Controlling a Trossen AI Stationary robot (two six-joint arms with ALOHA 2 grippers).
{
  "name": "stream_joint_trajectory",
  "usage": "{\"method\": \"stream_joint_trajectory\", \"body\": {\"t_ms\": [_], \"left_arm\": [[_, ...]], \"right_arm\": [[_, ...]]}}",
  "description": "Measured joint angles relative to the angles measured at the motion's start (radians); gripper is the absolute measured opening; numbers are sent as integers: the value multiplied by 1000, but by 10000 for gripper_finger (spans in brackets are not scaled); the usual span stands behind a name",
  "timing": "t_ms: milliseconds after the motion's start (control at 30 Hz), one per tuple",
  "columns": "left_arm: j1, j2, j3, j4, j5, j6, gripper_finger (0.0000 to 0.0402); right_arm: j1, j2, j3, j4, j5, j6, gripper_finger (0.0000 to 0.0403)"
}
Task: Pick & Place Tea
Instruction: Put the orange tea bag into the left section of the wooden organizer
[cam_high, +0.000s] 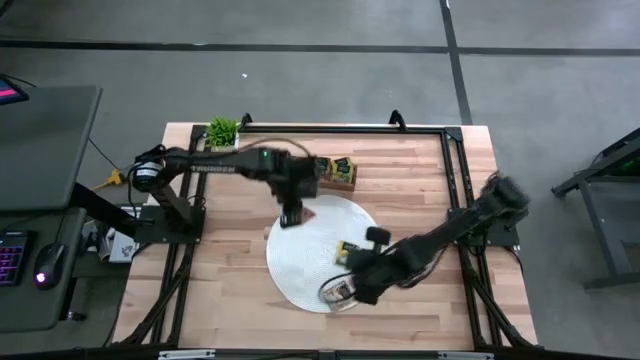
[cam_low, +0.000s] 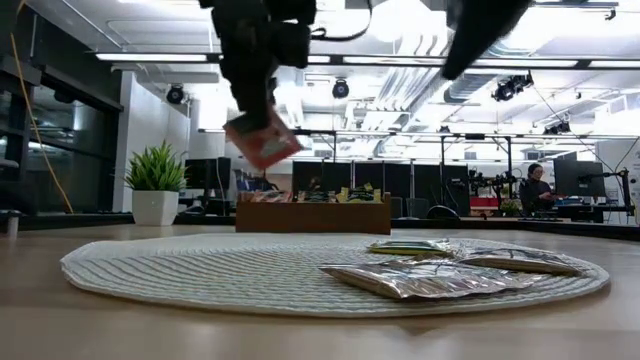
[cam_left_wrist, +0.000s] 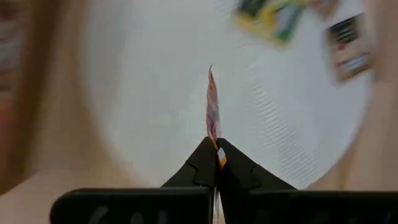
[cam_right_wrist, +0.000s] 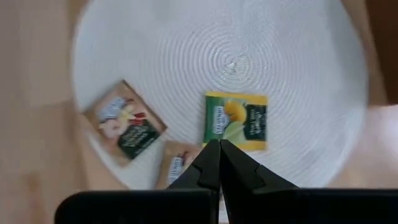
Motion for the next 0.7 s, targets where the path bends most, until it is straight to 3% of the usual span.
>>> {"method": "stream_joint_trajectory", "body": {"t_ms": [200, 333, 467, 633, 700], "left_arm": [[122, 16, 177, -188, -142, 126, 0], [200, 45, 267, -263, -183, 224, 0], [279, 90, 329, -394, -194, 340, 0], [345, 173, 384, -439, -202, 464, 0], [348, 220, 423, -382, -208, 522, 0]], "right_arm": [[9, -370, -475, 451, -23, 105, 0], [23, -562, -688, 595, -2, 180, 0], [22, -681, -803, 634, 15, 254, 0], [12, -727, -844, 649, 50, 262, 0], [11, -726, -844, 669, 63, 263, 0]]}}
